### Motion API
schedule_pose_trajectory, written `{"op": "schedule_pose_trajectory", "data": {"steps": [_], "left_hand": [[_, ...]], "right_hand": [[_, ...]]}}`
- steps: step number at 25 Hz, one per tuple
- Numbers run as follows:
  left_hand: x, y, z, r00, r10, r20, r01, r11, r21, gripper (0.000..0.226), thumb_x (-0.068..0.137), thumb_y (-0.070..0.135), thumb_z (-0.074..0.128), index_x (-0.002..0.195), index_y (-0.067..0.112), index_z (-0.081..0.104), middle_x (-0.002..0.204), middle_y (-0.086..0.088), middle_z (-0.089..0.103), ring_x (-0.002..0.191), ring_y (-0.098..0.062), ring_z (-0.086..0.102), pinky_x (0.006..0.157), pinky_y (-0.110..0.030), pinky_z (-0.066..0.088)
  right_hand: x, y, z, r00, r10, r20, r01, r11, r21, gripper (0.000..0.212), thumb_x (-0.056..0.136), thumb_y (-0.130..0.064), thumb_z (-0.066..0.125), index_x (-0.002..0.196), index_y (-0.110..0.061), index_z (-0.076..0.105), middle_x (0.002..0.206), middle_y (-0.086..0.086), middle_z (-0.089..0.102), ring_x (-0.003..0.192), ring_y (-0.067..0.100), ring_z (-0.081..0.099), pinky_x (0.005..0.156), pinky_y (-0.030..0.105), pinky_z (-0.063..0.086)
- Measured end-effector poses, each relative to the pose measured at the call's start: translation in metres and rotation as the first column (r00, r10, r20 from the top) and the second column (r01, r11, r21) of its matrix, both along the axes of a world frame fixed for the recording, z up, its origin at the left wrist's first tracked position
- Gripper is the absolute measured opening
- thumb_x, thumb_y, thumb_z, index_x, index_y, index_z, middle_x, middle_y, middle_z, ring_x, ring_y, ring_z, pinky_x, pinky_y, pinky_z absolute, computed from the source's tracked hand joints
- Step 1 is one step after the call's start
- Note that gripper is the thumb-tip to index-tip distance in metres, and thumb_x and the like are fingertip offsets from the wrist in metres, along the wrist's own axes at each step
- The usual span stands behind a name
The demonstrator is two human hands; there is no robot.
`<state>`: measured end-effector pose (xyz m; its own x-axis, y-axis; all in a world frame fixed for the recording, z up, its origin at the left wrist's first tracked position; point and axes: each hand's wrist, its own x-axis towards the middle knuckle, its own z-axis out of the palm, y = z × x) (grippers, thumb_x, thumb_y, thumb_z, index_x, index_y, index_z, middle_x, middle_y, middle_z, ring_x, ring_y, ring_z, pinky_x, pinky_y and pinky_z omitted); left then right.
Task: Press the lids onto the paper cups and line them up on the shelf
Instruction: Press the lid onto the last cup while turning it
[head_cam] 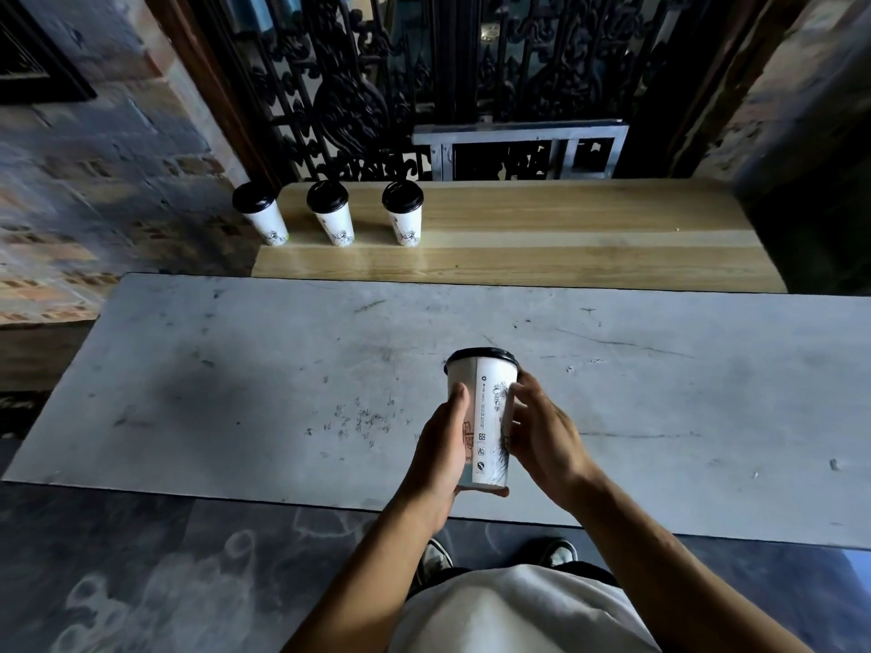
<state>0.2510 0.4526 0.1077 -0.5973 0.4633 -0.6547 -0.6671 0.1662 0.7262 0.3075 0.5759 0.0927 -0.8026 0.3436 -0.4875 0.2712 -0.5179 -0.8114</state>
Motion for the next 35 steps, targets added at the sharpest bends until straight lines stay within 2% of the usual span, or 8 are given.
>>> {"op": "schedule_pose_trajectory", "data": {"steps": [3,9,14,18,20,25,30,35], "left_hand": [[0.001,0.000,0.003,1.000,0.017,0.009,-0.017,1.000,0.010,0.058,0.099,0.063,0.042,0.119,0.017,0.072,0.094,-0.013,0.077,0.070,-0.027,0.074,0.055,-0.046,0.060],[-0.001,-0.002,-0.004,0.990,-0.007,-0.141,-0.016,0.987,-0.160,0.062,0.092,0.073,0.043,0.104,0.022,0.077,0.096,-0.003,0.081,0.087,-0.021,0.077,0.084,-0.044,0.062],[-0.009,-0.004,-0.005,0.920,0.015,-0.393,-0.119,0.963,-0.241,0.061,0.077,0.078,0.056,0.087,0.020,0.071,0.080,0.005,0.074,0.081,-0.019,0.071,0.079,-0.044,0.060],[-0.009,-0.006,0.001,0.792,0.108,-0.600,-0.221,0.968,-0.118,0.007,0.090,0.034,0.072,0.095,0.030,0.068,0.078,0.014,0.074,0.073,-0.009,0.069,0.072,-0.040,0.060],[-0.007,-0.006,0.004,0.728,0.119,-0.675,-0.215,0.975,-0.059,0.021,0.093,0.010,0.068,0.087,0.030,0.072,0.088,0.013,0.074,0.082,-0.010,0.069,0.073,-0.036,0.057],[0.000,-0.006,0.002,0.748,0.156,-0.645,-0.214,0.977,-0.012,0.019,0.086,0.014,0.074,0.091,0.033,0.075,0.106,0.000,0.075,0.092,-0.008,0.071,0.079,-0.031,0.057],[0.001,-0.004,0.003,0.766,0.166,-0.621,-0.226,0.974,-0.018,0.019,0.079,0.026,0.077,0.097,0.032,0.074,0.102,-0.001,0.077,0.095,-0.009,0.074,0.082,-0.030,0.059],[0.001,-0.001,0.005,0.740,0.137,-0.658,-0.240,0.968,-0.068,0.026,0.089,0.014,0.075,0.096,0.039,0.077,0.089,0.007,0.076,0.086,-0.011,0.072,0.078,-0.031,0.059]], "right_hand": [[0.001,0.000,0.003,1.000,0.001,0.028,0.001,0.999,-0.053,0.061,0.104,-0.046,0.045,0.133,0.007,0.052,0.101,0.028,0.057,0.092,0.036,0.053,0.084,0.047,0.042],[0.005,0.005,0.002,0.999,0.038,-0.009,-0.038,0.999,-0.037,0.037,0.108,-0.015,0.035,0.133,-0.019,0.062,0.101,0.013,0.072,0.071,0.022,0.071,0.069,0.036,0.058],[0.008,0.009,0.007,1.000,0.021,-0.004,-0.021,0.997,-0.072,0.034,0.106,-0.014,0.045,0.134,-0.022,0.062,0.102,0.010,0.076,0.070,0.028,0.071,0.066,0.041,0.061],[0.010,0.012,0.008,0.999,0.044,0.007,-0.043,0.999,-0.031,0.037,0.105,-0.014,0.048,0.140,-0.023,0.057,0.112,0.012,0.076,0.077,0.028,0.074,0.071,0.043,0.061],[0.012,0.013,0.011,0.998,0.061,-0.011,-0.061,0.998,-0.002,0.038,0.105,-0.016,0.053,0.142,-0.022,0.057,0.113,0.012,0.077,0.080,0.026,0.076,0.070,0.039,0.061],[0.014,0.023,0.011,0.995,0.077,-0.068,-0.077,0.997,0.011,0.039,0.106,-0.020,0.052,0.144,-0.025,0.057,0.117,0.020,0.077,0.096,0.030,0.076,0.082,0.040,0.060],[0.012,0.033,0.011,0.998,0.048,-0.046,-0.050,0.998,-0.031,0.050,0.105,-0.003,0.043,0.141,-0.035,0.057,0.090,0.010,0.075,0.079,0.025,0.072,0.074,0.033,0.059],[0.013,0.038,0.003,0.999,0.003,-0.052,-0.008,0.997,-0.082,0.043,0.103,-0.003,0.050,0.144,-0.014,0.055,0.106,0.015,0.074,0.090,0.026,0.073,0.082,0.036,0.058]]}}
